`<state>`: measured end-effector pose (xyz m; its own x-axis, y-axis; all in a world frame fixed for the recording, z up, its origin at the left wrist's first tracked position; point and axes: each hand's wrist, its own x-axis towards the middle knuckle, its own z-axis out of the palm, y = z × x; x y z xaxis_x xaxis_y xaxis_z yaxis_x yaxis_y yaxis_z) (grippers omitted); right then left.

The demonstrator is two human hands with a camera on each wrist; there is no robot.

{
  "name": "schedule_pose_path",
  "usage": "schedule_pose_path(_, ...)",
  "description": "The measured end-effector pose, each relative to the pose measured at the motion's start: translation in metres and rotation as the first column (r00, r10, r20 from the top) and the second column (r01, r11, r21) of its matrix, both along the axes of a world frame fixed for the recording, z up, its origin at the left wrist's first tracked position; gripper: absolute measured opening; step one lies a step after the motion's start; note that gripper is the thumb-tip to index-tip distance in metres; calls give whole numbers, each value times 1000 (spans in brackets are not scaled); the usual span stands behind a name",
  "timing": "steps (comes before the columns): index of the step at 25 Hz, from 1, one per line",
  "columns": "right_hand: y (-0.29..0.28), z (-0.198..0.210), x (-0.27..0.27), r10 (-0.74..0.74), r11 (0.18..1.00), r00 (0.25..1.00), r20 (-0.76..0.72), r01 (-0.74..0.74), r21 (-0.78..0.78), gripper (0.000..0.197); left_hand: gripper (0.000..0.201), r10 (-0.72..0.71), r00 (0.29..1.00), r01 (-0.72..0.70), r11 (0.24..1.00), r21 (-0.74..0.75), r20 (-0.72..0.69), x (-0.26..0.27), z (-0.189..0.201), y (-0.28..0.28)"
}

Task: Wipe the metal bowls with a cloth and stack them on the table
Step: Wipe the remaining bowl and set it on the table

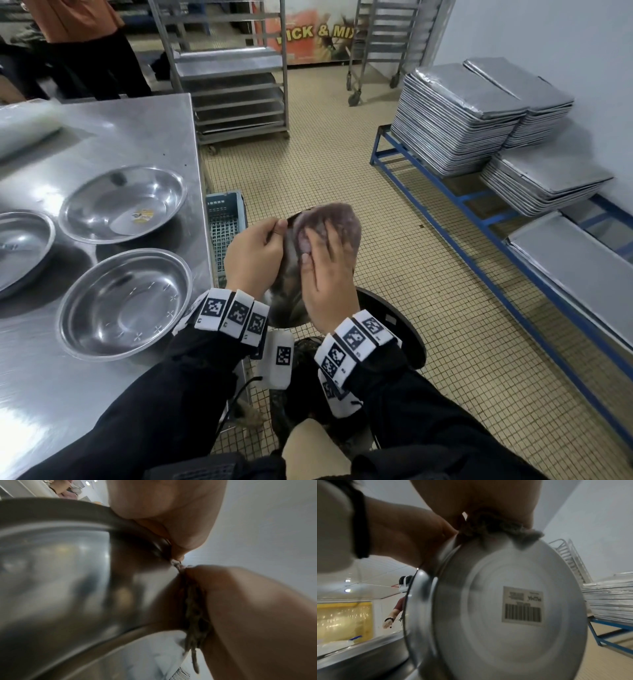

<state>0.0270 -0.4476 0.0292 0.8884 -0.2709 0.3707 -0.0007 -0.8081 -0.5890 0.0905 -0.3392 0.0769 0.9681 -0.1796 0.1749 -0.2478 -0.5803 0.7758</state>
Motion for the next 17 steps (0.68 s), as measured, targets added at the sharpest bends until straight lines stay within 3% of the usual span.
schedule_pose_path(1,0,5,5,-24,997,1000,-4,24,-71,55,39,-8,1000,8,1000,17,25,-1,1,-2)
schedule_pose_path(3,-6,13,15,-95,994,995,-39,92,-58,60,40,-11,999,11,1000,6,51,-3,3,-3)
schedule_pose_path(6,-26,13,22,-150,951,981,-125,178,253,54,36,-10,999,13,998,-64,50,-3,-2,3)
schedule_pose_path(8,-47,5,20,-186,830,959,-214,270,488,50,32,-1,999,5,991,-135,35,0,-13,13)
schedule_pose_path(10,-66,-1,10,-116,670,933,-340,327,666,43,28,-1,1000,-3,971,-239,-17,5,-25,24)
schedule_pose_path(11,-72,-1,1,-64,629,923,-378,332,703,37,27,-8,999,-8,957,-290,-53,7,-30,29)
schedule_pose_path(14,-80,-4,-23,-38,662,931,-363,296,689,19,25,-76,983,12,934,-356,-166,8,-37,39)
schedule_pose_path(17,-82,-9,-28,-111,669,954,-279,279,689,16,21,-129,965,58,953,-297,-226,5,-38,41)
